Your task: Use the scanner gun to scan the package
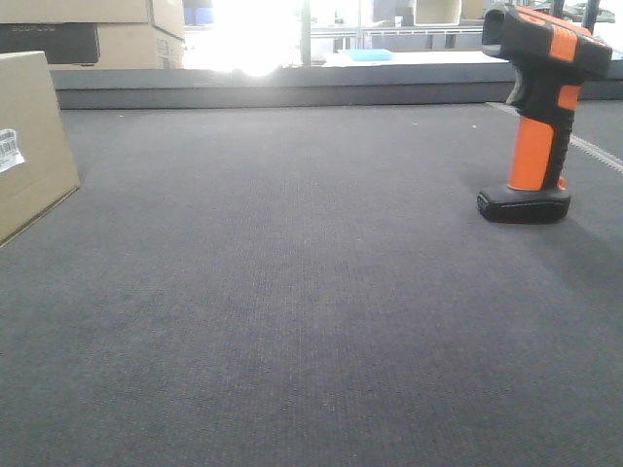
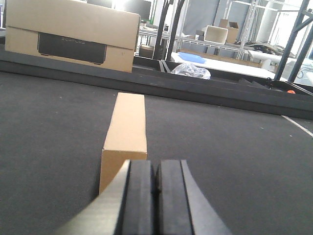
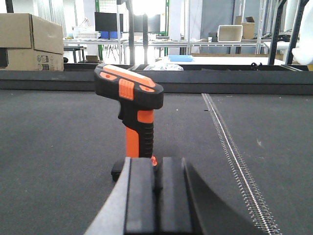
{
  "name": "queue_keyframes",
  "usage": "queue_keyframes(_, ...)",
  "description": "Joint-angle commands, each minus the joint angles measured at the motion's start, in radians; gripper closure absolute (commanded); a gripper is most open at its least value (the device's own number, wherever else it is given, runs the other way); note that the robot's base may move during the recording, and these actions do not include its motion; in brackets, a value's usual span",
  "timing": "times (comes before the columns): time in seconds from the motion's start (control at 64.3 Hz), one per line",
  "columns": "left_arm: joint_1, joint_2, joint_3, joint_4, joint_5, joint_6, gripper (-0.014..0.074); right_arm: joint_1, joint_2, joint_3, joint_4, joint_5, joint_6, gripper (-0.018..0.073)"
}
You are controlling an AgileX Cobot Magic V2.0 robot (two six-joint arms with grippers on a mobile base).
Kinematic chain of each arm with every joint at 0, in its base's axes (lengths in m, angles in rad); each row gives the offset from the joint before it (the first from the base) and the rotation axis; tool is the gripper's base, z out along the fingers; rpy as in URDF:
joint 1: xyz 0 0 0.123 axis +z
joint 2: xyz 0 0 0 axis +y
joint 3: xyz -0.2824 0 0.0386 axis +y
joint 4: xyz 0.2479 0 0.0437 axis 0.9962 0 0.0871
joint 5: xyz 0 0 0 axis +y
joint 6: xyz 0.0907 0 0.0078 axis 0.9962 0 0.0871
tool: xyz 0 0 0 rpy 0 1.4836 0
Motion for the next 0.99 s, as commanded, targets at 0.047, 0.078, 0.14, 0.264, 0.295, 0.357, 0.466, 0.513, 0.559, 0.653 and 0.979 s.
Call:
queue_keyframes(0.047,0.001,-0.006,0.002,-0.002,-0.015,-0.002,0.0707,-0.005,-0.002,0.003,0.001,-0.011,-0.006,0.072)
queue_keyframes(0.078,0.001,-0.006,0.002,-0.002,-0.015,-0.002,0.0707,-0.005,-0.002,0.003,0.001,-0.011,-0.006,0.072)
queue_keyframes(0.14,0.001,-0.006,0.002,-0.002,-0.015,-0.002,0.0707,-0.005,-0.002,0.003,0.001,-0.011,-0.006,0.072)
queue_keyframes(0.264,0.001,-0.006,0.063,0.016,-0.089,0.048,0.0707,-0.005,-0.002,0.003,0.001,-0.011,-0.006,0.072)
queue_keyframes(0.295,0.001,-0.006,0.093,0.011,-0.138,0.083,0.0707,-0.005,-0.002,0.003,0.001,-0.011,-0.006,0.072)
queue_keyframes(0.357,0.001,-0.006,0.151,-0.003,-0.227,0.141,0.0707,-0.005,-0.002,0.003,0.001,-0.011,-0.006,0.072)
queue_keyframes(0.466,0.001,-0.006,0.239,-0.059,-0.323,0.259,0.0707,-0.005,-0.002,0.003,0.001,-0.011,-0.006,0.072)
queue_keyframes(0.513,0.001,-0.006,0.273,-0.094,-0.347,0.304,0.0707,-0.005,-0.002,0.003,0.001,-0.011,-0.006,0.072)
queue_keyframes(0.559,0.001,-0.006,0.306,-0.118,-0.373,0.315,0.0707,-0.005,-0.002,0.003,0.001,-0.011,-0.006,0.072)
queue_keyframes(0.653,0.001,-0.006,0.354,-0.12,-0.427,0.315,0.0707,-0.005,-0.002,0.003,0.001,-0.011,-0.006,0.072)
queue_keyframes(0.979,0.001,-0.006,0.354,0.029,-0.419,0.139,0.0707,-0.005,-0.002,0.003,0.001,-0.011,-0.006,0.072)
